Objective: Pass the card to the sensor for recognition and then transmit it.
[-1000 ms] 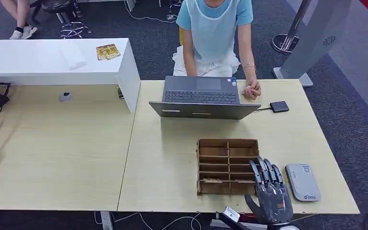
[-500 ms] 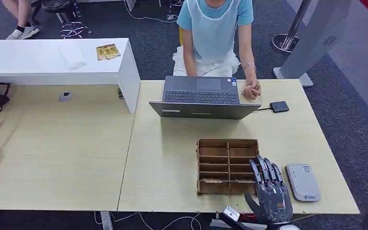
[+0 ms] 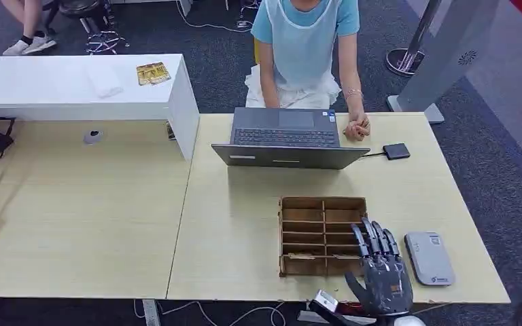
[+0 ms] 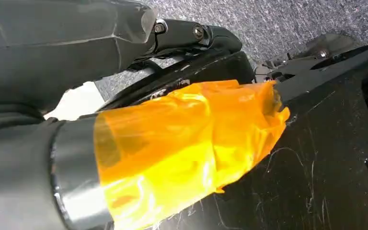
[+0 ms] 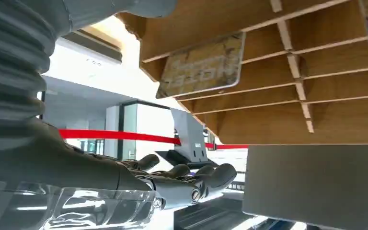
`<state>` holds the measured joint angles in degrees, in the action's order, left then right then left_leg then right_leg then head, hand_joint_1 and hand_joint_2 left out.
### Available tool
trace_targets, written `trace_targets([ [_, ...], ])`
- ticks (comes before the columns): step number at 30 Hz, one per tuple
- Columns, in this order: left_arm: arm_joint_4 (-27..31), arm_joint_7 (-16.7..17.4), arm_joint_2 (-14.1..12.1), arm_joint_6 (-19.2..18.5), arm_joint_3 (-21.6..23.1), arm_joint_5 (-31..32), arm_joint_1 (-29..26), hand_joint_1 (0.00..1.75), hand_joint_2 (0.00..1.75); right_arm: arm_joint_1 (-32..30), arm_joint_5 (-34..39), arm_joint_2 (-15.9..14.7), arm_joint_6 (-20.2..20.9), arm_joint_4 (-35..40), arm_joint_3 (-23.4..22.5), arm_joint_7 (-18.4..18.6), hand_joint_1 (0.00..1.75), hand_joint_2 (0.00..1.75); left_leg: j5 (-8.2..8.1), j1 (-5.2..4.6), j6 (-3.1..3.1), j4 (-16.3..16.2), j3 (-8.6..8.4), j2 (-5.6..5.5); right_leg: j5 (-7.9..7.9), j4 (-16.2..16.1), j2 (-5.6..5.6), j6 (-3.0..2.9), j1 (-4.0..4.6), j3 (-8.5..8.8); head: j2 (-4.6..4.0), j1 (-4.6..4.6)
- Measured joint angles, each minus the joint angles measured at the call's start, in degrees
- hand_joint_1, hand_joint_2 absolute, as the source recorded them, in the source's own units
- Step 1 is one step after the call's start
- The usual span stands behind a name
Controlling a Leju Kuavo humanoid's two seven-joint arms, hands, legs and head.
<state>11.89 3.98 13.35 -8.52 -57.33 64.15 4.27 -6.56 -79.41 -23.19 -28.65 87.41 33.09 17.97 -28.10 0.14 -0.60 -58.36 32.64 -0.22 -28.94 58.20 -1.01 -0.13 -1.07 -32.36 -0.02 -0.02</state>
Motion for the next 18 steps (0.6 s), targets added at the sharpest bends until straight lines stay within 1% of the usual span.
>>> trace_targets([
  [3,0.0,0.0,0.0,-0.04,-0.02,-0.02,0.0,0.0,0.0,0.46,-0.06,0.53,0.0,-0.44,0.02,-0.15,0.09,1.75,0.0,0.0,0.0,0.0,0.0,0.0,0.0,0.0,0.0,0.0,0.0,0.0,0.0,0.0],
  [9,0.0,0.0,0.0,-0.04,-0.05,0.13,0.0,0.0,0.0,0.98,-0.11,1.49,-0.02,-1.16,0.15,-0.35,0.16,1.75,0.0,0.0,0.0,0.0,0.0,0.0,0.0,0.0,0.0,0.0,0.0,0.0,0.0,0.02],
  [10,0.0,0.0,0.0,-0.04,-0.05,0.13,0.0,0.0,0.0,1.04,-0.11,1.6,-0.04,-1.29,0.15,-0.35,0.14,1.75,0.0,0.0,0.0,0.0,0.0,0.0,0.0,0.0,0.0,0.0,0.0,0.0,0.02,0.0],
  [18,0.0,0.15,0.02,0.04,-0.96,-1.14,0.0,0.0,0.0,1.16,-0.11,1.66,-0.35,-1.82,0.02,-0.35,0.17,1.75,0.0,0.0,0.0,0.0,0.0,0.0,0.0,0.0,0.0,0.0,0.0,0.0,0.0,0.0],
])
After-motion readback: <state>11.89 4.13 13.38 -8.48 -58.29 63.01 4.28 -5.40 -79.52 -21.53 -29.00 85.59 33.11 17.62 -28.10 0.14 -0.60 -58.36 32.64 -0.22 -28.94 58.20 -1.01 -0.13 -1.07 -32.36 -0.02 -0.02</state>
